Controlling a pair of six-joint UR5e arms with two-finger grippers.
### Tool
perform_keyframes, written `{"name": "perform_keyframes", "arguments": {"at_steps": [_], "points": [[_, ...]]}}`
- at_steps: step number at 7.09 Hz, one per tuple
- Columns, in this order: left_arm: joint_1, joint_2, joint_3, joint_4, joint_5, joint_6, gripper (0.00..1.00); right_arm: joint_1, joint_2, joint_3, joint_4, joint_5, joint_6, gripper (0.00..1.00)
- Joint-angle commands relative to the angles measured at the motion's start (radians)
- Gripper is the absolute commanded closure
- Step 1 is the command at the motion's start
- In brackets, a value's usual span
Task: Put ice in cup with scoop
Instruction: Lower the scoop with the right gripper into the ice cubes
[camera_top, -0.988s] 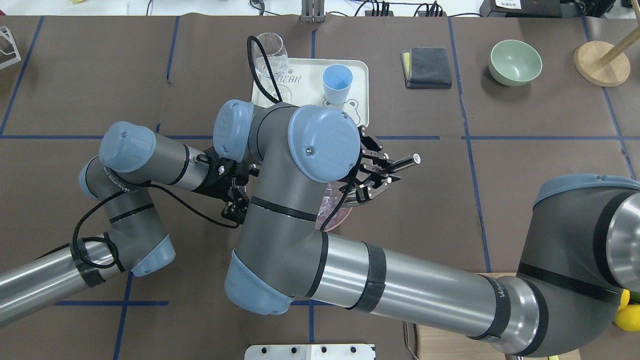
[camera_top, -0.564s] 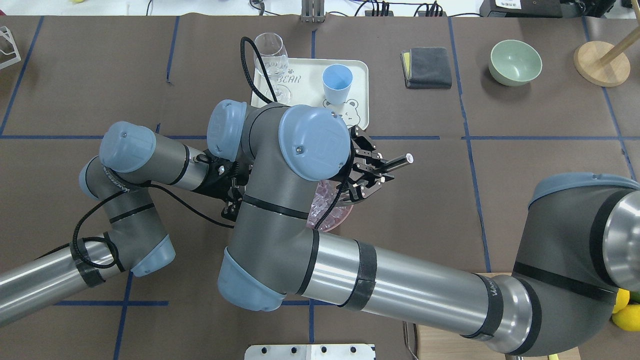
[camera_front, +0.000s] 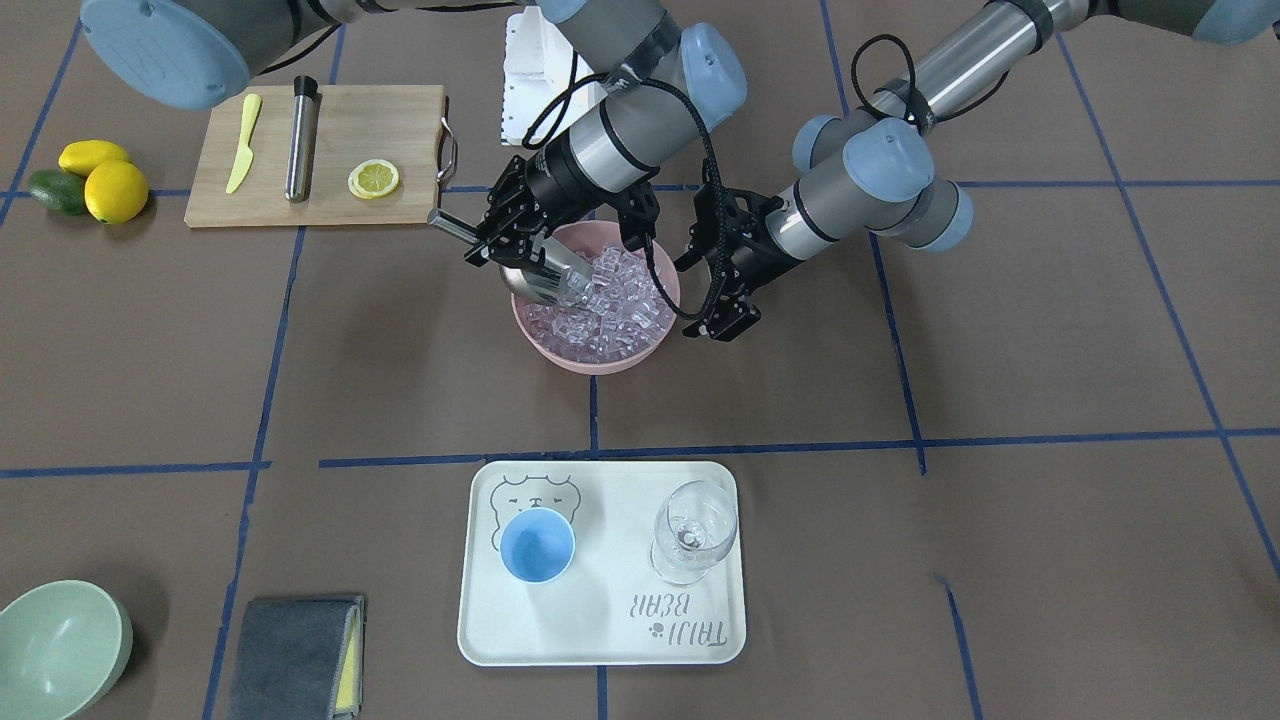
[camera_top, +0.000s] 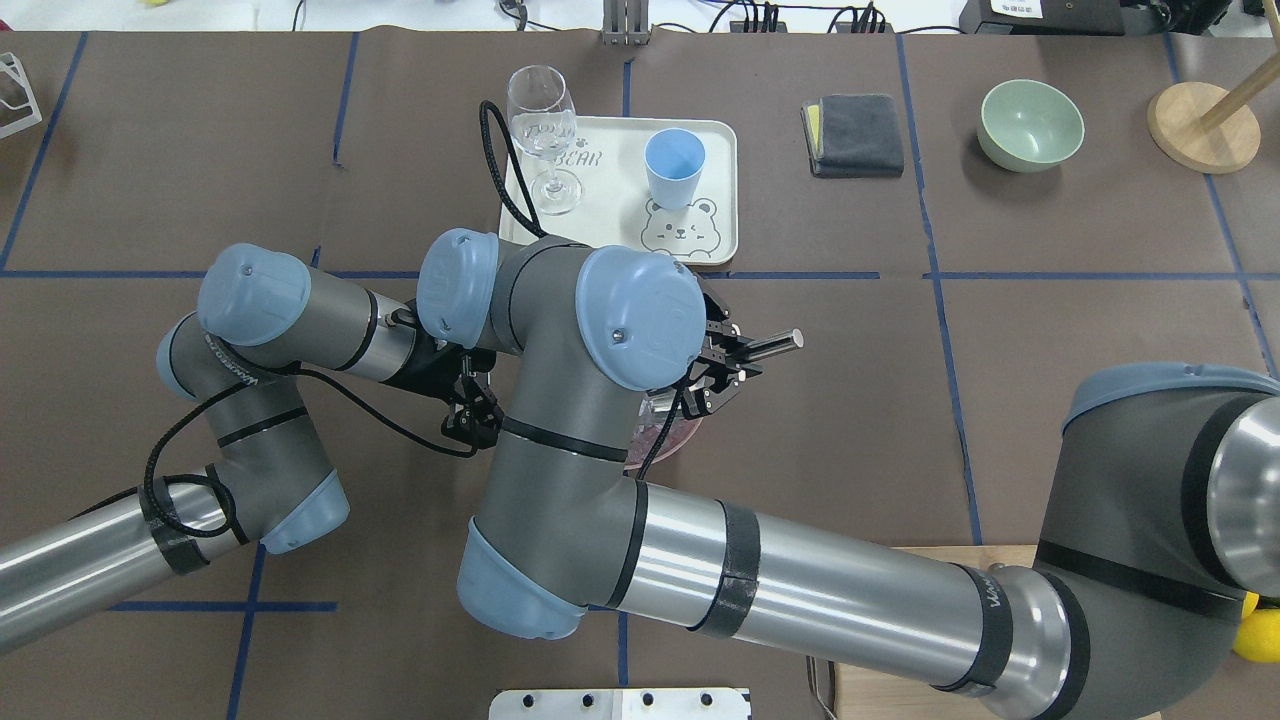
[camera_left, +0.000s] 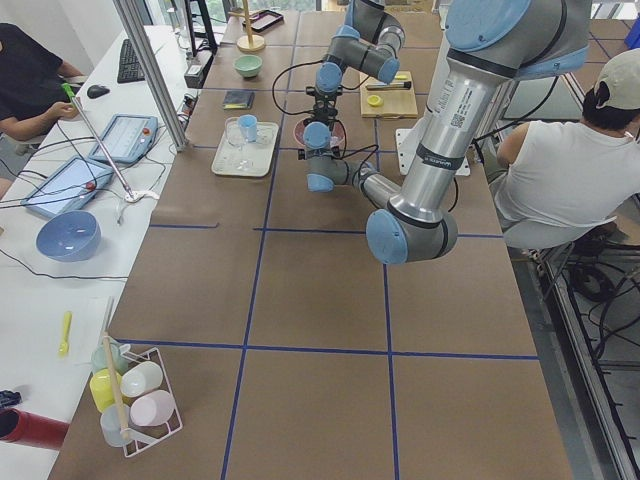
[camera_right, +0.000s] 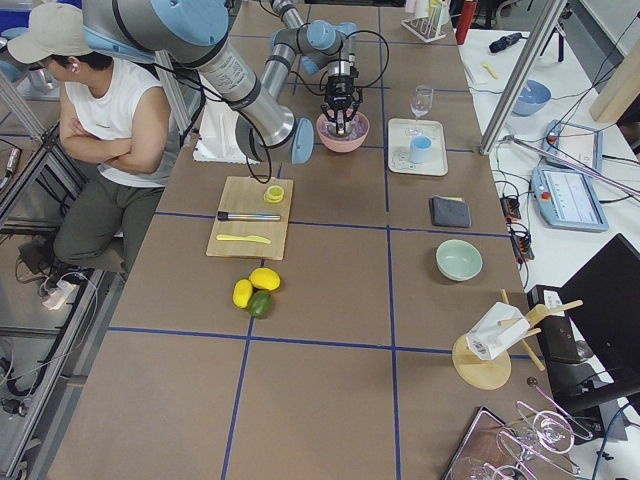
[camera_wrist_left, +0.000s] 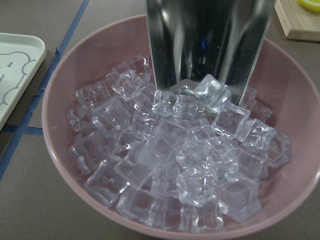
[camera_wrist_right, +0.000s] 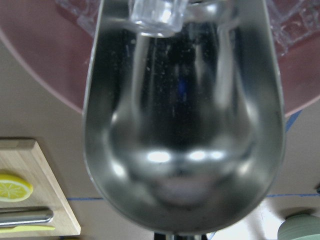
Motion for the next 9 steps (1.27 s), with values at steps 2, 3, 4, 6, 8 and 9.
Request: {"name": "perform_keyframes", "arguments": {"at_steps": [2, 3, 4, 6, 8, 9], "points": [[0.000, 0.002, 0.000, 0.000, 0.000, 0.002, 0.00, 0.003, -0.129, 0.131, 0.125, 0.014, -0.001, 1.00], [0.000, 0.003, 0.000, 0.000, 0.000, 0.004, 0.00, 0.004, -0.155, 0.153, 0.166, 0.026, 0.000, 1.00], [-0.002, 0.005, -0.002, 0.000, 0.000, 0.004, 0.00, 0.002, -0.160, 0.155, 0.189, 0.040, 0.000, 1.00], [-0.002, 0.006, 0.000, 0.000, 0.000, 0.005, 0.00, 0.004, -0.161, 0.156, 0.199, 0.043, 0.005, 1.00], [0.000, 0.006, 0.000, 0.000, 0.000, 0.005, 0.00, 0.002, -0.166, 0.156, 0.222, 0.043, 0.020, 1.00], [-0.002, 0.006, 0.000, 0.000, 0.000, 0.005, 0.00, 0.000, -0.169, 0.153, 0.261, 0.043, 0.031, 1.00]]}}
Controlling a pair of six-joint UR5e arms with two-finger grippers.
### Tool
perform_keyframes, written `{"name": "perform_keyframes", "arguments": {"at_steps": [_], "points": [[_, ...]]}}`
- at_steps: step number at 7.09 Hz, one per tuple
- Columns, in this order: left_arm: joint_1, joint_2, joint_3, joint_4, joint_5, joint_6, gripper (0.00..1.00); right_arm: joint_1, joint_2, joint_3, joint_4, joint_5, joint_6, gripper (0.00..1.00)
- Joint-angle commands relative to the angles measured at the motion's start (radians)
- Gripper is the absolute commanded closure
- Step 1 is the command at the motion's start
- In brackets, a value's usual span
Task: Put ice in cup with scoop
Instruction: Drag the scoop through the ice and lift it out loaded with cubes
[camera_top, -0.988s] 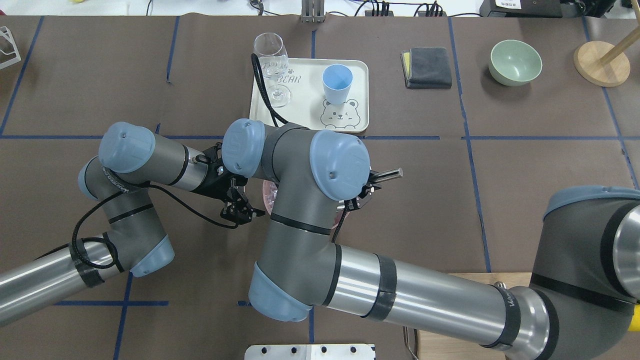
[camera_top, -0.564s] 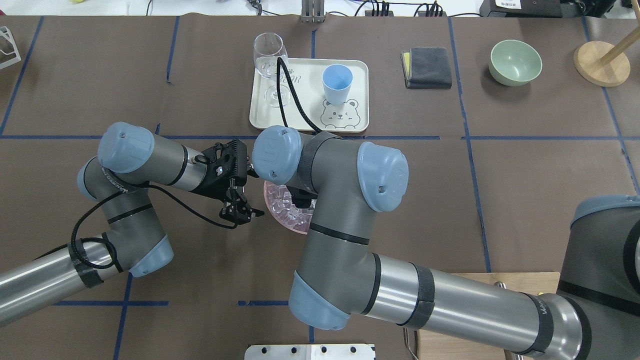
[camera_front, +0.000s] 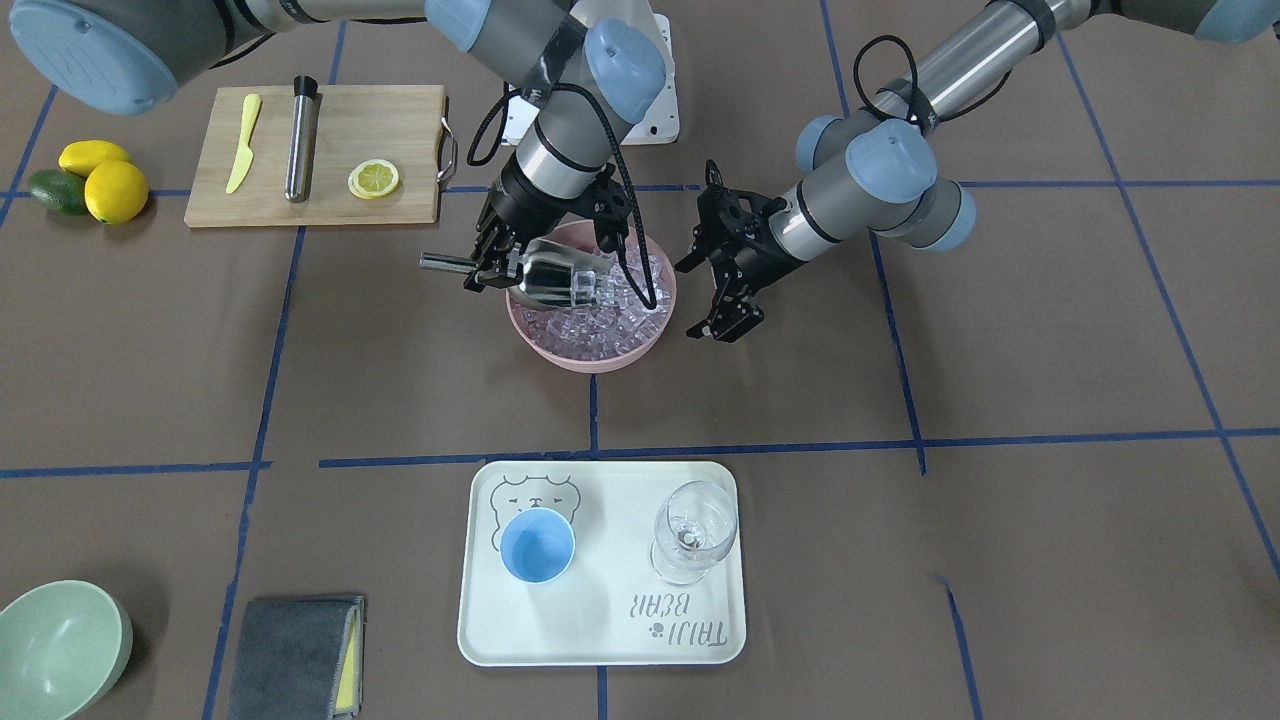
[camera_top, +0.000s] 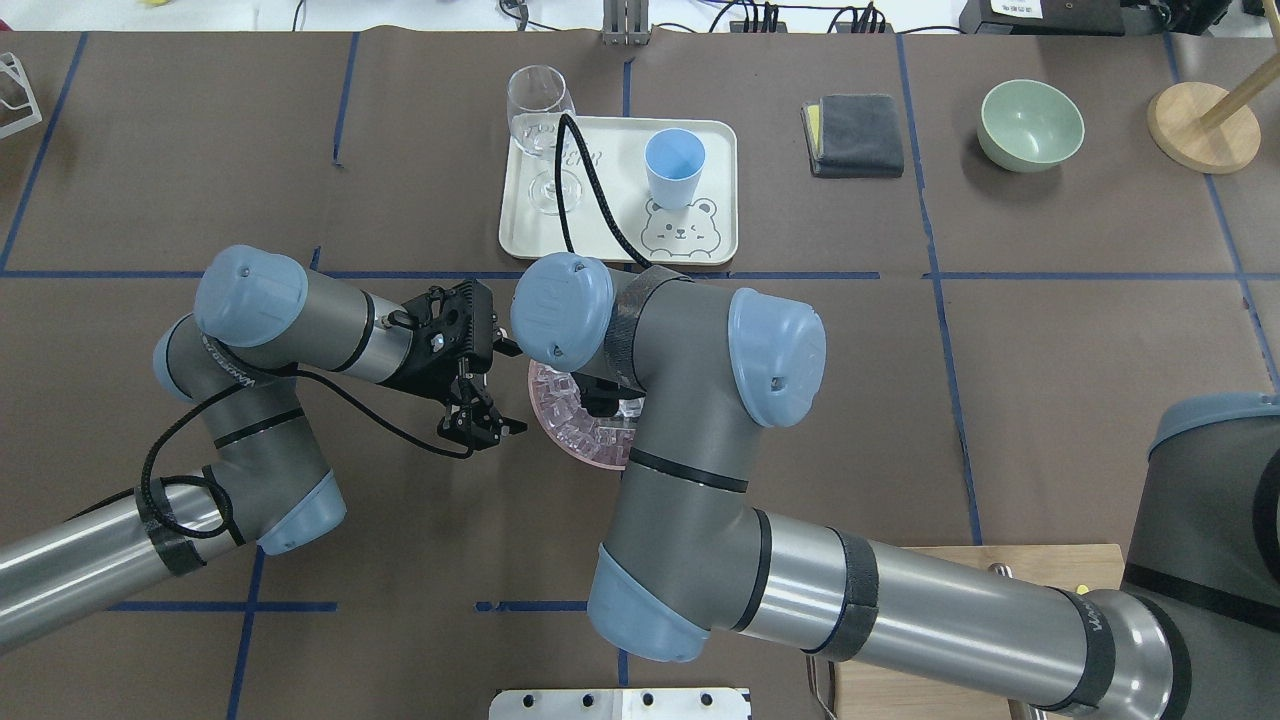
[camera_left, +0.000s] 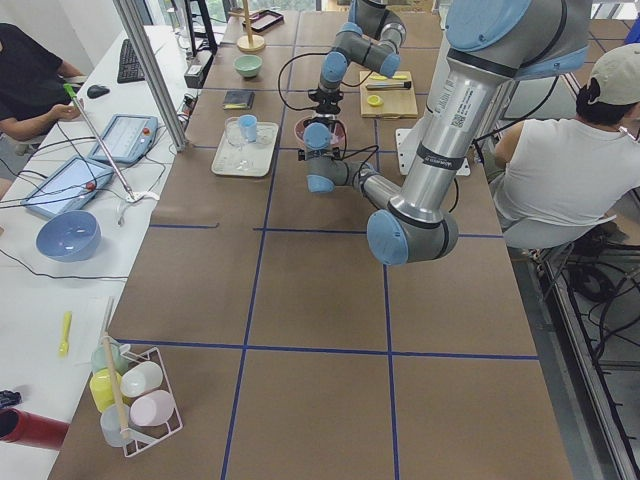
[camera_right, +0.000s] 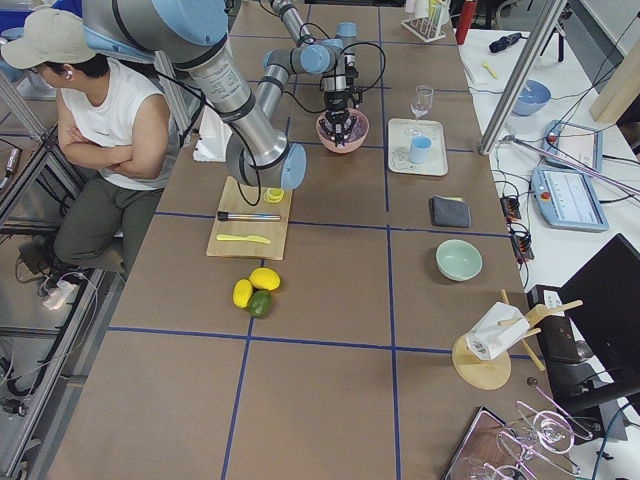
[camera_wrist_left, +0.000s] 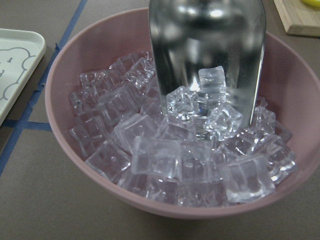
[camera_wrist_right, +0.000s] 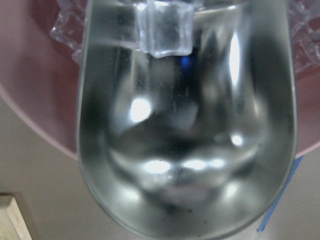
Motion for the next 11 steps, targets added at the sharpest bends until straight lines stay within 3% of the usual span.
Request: {"name": "perform_keyframes", "arguments": {"at_steps": [1, 7, 11], "points": [[-0.001, 0.000, 0.000, 0.000, 0.000, 0.002, 0.00, -0.003, -0.018, 0.000, 0.056, 0.012, 0.030, 1.00], [-0.001, 0.003, 0.000, -0.002, 0.002, 0.003, 0.00, 0.025, -0.194, 0.115, 0.315, 0.138, 0.050, 1.00], [-0.003, 0.003, -0.001, -0.002, 0.002, 0.003, 0.00, 0.103, -0.225, 0.175, 0.343, 0.262, 0.050, 1.00]]}}
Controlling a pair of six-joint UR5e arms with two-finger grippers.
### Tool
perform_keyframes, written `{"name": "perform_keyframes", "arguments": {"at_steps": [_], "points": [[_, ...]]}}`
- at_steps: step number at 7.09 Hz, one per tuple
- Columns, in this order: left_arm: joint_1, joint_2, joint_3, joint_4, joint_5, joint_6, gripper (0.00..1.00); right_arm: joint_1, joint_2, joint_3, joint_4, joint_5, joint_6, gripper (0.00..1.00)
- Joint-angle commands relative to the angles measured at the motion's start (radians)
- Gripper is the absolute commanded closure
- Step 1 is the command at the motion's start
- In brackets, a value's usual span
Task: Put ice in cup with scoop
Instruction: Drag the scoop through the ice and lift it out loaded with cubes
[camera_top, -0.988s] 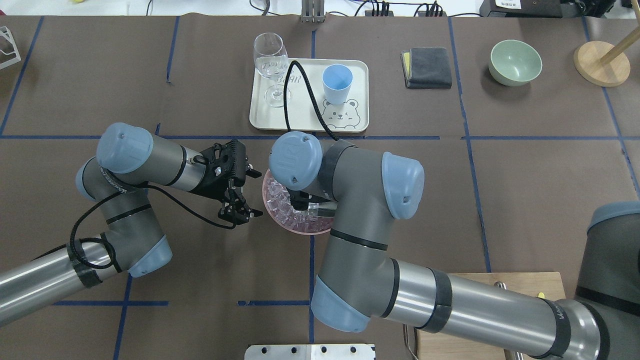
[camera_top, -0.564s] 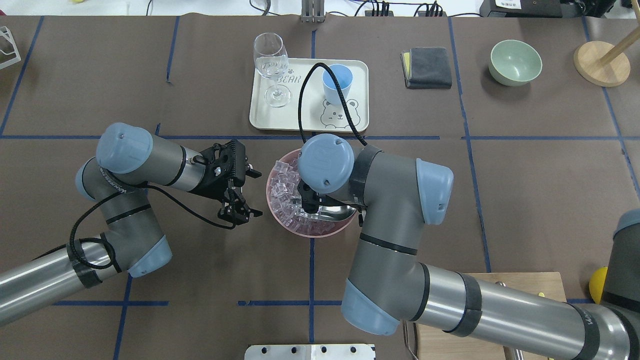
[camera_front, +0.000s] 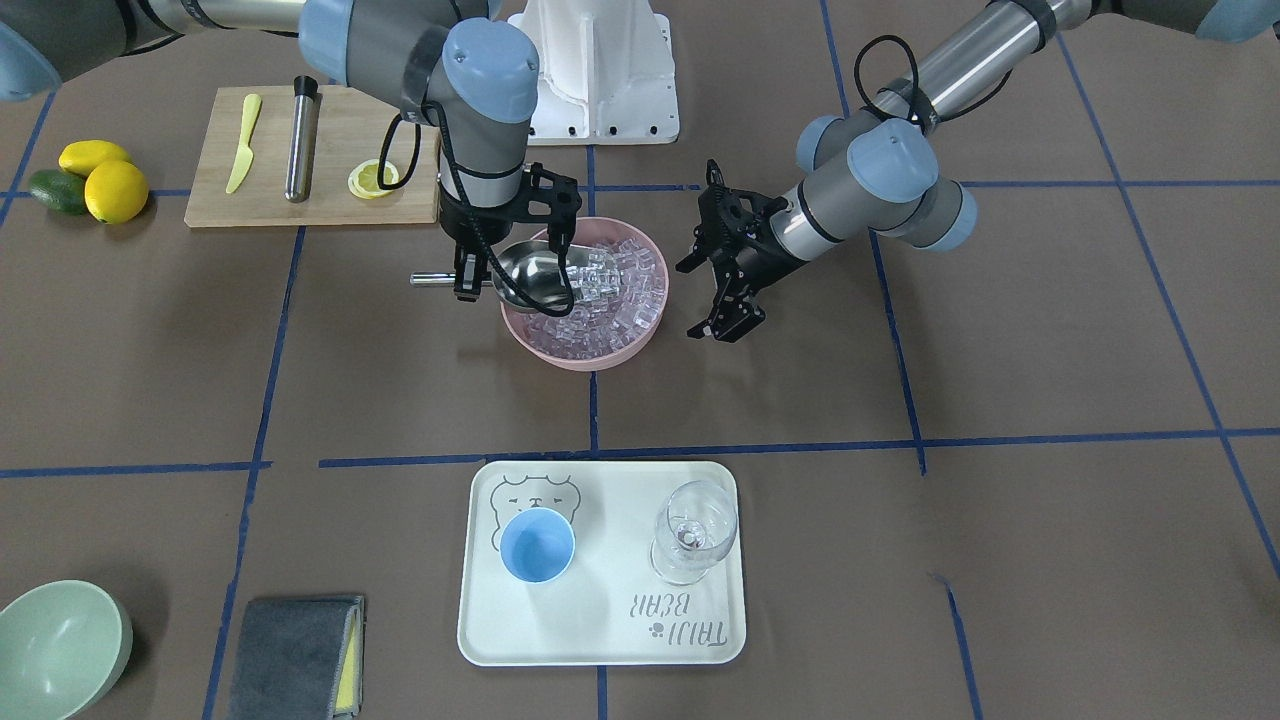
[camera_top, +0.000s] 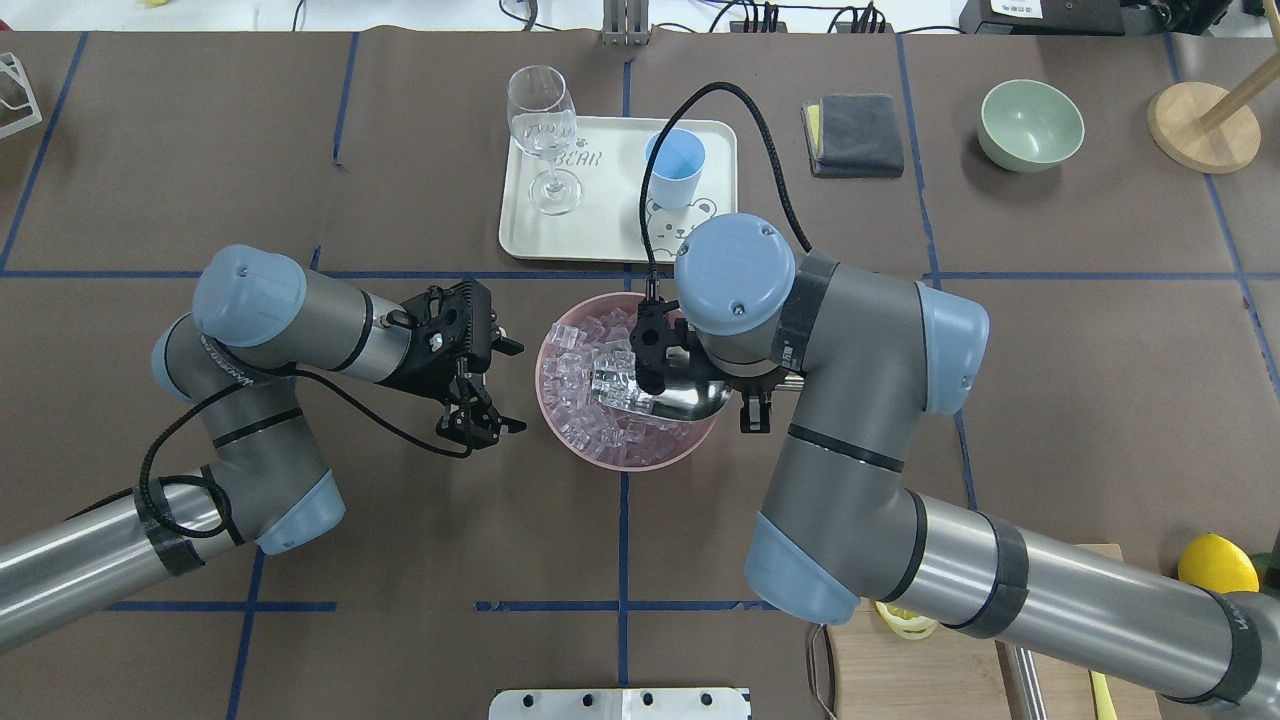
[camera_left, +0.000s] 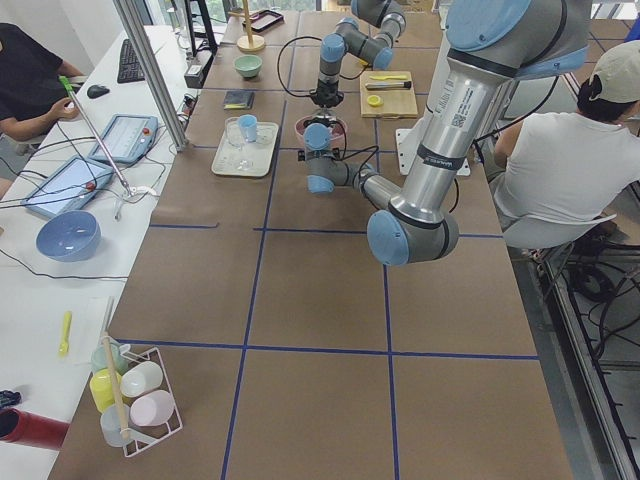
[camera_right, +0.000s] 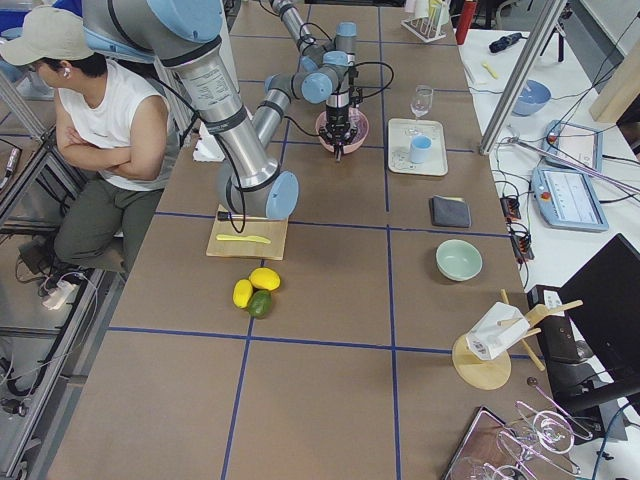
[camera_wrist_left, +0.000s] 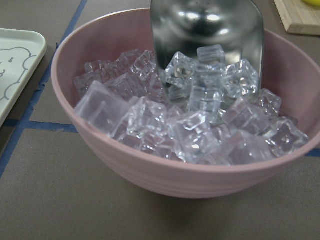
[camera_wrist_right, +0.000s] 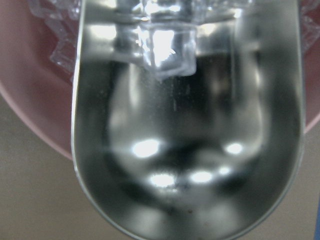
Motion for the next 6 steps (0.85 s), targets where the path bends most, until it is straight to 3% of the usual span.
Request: {"name": "perform_keyframes", "arguments": {"at_steps": [1, 3, 6], "points": [[-0.004, 0.001, 0.000, 0.000, 0.000, 0.001, 0.00, 0.030, -0.002, 0.014, 0.004, 0.050, 0.001, 1.00], [-0.006, 0.001, 0.000, 0.000, 0.000, 0.001, 0.00, 0.073, -0.029, 0.025, 0.117, 0.132, 0.027, 1.00], [-0.036, 0.022, -0.015, 0.005, -0.006, -0.002, 0.00, 0.136, -0.033, 0.076, 0.111, 0.180, 0.063, 1.00]]}}
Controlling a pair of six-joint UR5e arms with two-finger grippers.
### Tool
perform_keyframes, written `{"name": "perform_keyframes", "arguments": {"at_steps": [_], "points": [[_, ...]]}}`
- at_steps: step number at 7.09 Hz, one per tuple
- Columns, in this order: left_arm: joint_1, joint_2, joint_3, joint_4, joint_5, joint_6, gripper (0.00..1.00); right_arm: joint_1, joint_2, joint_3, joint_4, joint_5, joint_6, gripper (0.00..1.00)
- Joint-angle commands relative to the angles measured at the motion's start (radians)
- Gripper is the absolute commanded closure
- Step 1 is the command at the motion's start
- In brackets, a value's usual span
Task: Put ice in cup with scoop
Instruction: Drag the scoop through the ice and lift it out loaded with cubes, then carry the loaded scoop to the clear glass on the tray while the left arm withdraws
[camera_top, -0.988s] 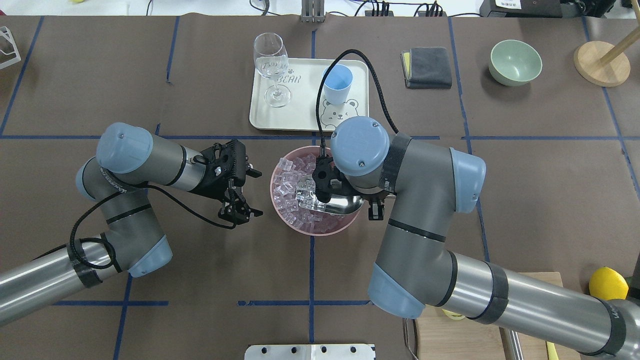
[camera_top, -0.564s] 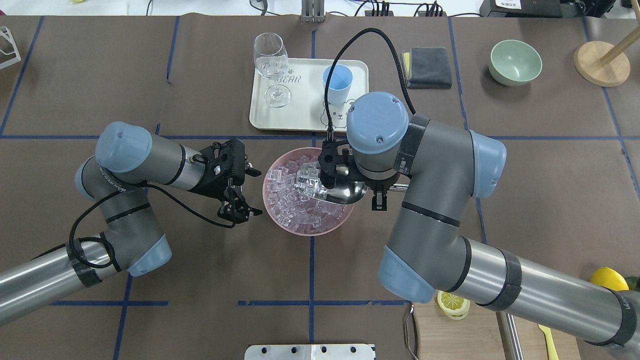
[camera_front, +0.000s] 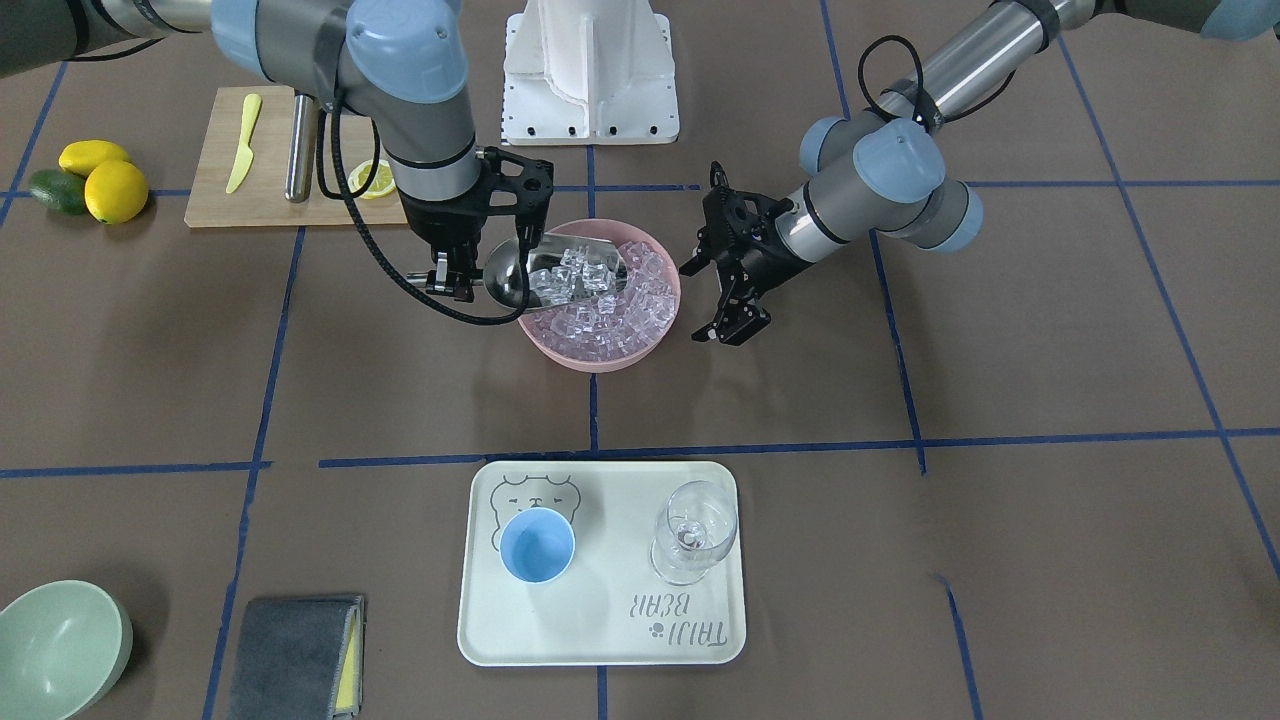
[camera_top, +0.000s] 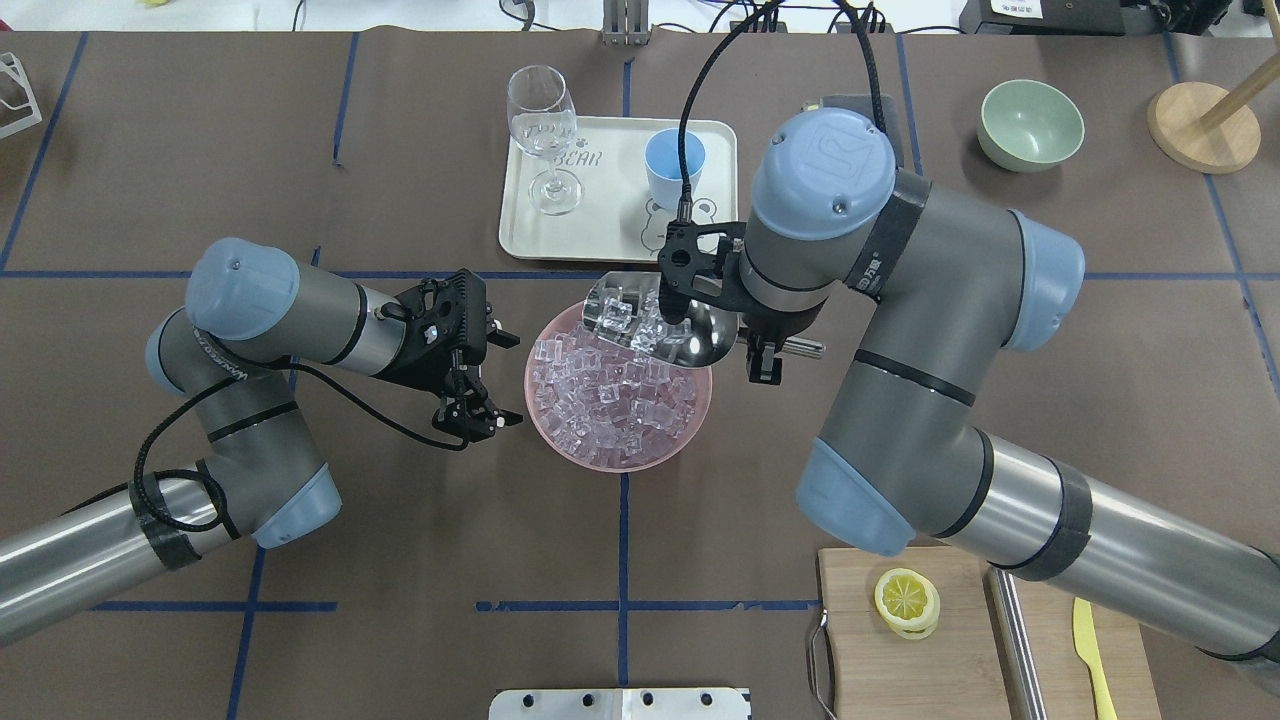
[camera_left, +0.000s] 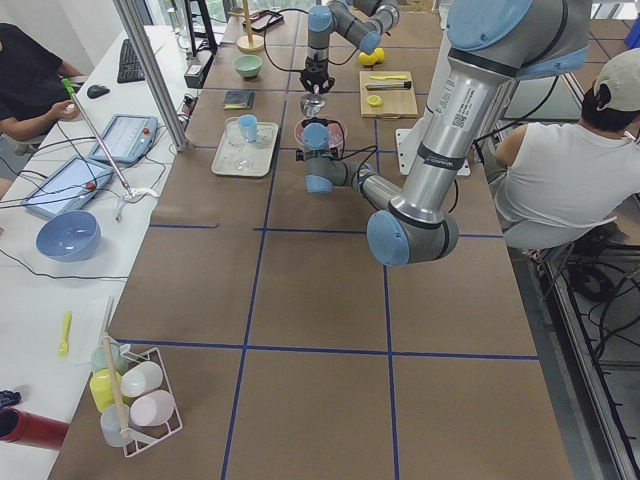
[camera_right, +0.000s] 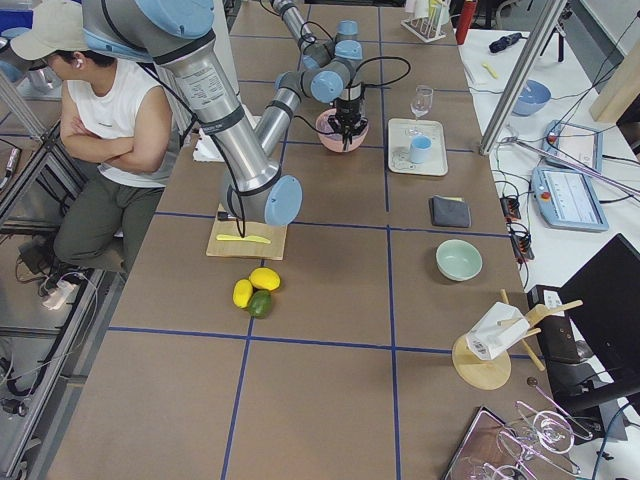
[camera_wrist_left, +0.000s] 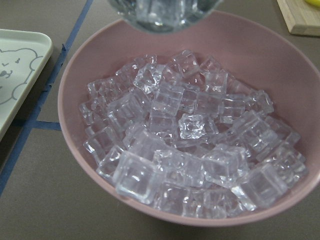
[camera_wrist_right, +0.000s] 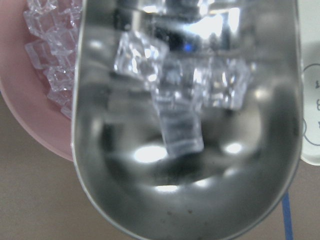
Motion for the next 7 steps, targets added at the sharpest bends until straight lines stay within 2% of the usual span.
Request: {"name": "perform_keyframes", "arguments": {"at_steps": [1, 3, 4, 6, 7], "points": [[-0.036, 0.038, -0.041, 0.007, -0.006, 0.000, 0.00, 0.025, 0.000, 0.019, -0.004, 0.015, 0.068, 1.00], [-0.065, 0.061, -0.059, 0.014, -0.003, -0.002, 0.00, 0.086, 0.002, 0.022, -0.045, 0.029, 0.192, 1.00], [-0.105, 0.072, -0.067, 0.015, 0.004, -0.043, 0.01, 0.152, 0.014, 0.025, -0.154, 0.088, 0.196, 1.00], [-0.206, 0.112, -0.099, 0.017, 0.004, -0.173, 0.00, 0.212, 0.015, 0.015, -0.299, 0.094, 0.196, 1.00], [-0.272, 0.129, -0.113, 0.017, 0.006, -0.210, 0.00, 0.229, 0.015, 0.004, -0.315, 0.092, 0.196, 1.00]]}}
